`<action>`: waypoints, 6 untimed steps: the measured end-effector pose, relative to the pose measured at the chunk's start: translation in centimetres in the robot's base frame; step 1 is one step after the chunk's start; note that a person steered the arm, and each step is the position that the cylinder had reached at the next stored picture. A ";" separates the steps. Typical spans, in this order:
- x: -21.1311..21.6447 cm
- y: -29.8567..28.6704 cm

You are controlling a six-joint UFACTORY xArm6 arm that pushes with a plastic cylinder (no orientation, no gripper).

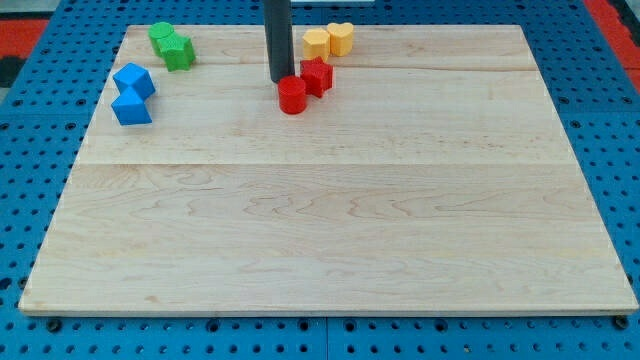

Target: Push the heart slightly to the right

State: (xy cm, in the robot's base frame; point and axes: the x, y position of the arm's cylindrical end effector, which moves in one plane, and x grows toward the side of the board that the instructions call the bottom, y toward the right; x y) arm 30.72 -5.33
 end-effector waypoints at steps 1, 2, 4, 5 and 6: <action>2.4 3.3; 2.8 3.4; 2.2 -4.6; -3.0 -6.2; -5.6 -6.2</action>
State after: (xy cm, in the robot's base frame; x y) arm 25.16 -11.54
